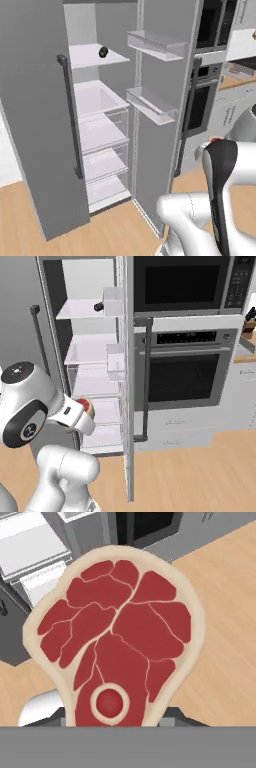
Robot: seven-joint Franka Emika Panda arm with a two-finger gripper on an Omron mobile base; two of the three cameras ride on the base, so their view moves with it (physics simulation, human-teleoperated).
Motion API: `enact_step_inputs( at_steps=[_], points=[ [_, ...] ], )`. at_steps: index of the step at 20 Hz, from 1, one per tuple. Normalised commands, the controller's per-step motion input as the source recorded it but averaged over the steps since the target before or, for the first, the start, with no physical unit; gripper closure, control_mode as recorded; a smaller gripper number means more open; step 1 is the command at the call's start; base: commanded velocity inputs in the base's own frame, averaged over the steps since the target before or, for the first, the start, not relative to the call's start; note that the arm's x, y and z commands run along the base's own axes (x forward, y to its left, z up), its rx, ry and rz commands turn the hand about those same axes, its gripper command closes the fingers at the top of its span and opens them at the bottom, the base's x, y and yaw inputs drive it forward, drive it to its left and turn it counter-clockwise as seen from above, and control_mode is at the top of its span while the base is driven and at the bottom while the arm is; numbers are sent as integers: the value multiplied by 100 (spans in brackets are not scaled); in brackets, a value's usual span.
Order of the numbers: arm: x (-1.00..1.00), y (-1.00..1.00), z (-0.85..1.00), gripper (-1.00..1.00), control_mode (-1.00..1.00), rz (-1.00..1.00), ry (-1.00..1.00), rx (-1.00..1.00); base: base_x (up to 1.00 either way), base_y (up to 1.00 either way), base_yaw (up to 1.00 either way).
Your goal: Place one cucumber and one steak in each tupperware on the nearby counter, to pack two identical lunches.
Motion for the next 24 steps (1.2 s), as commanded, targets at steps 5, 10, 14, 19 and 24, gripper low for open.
enact_step_inputs(
  at_steps=[5, 10, 14, 19, 24],
  points=[
    [0, 0, 0, 100, 100, 0, 0, 0, 41, -99, -61],
    [0, 0, 0, 100, 100, 0, 0, 0, 100, -100, -38],
    [0, 0, 0, 100, 100, 0, 0, 0, 100, -100, -28],
    [0, 0, 0, 100, 100, 0, 0, 0, 100, -76, -13],
    [0, 0, 0, 100, 100, 0, 0, 0, 100, -4, 0]
  ],
)
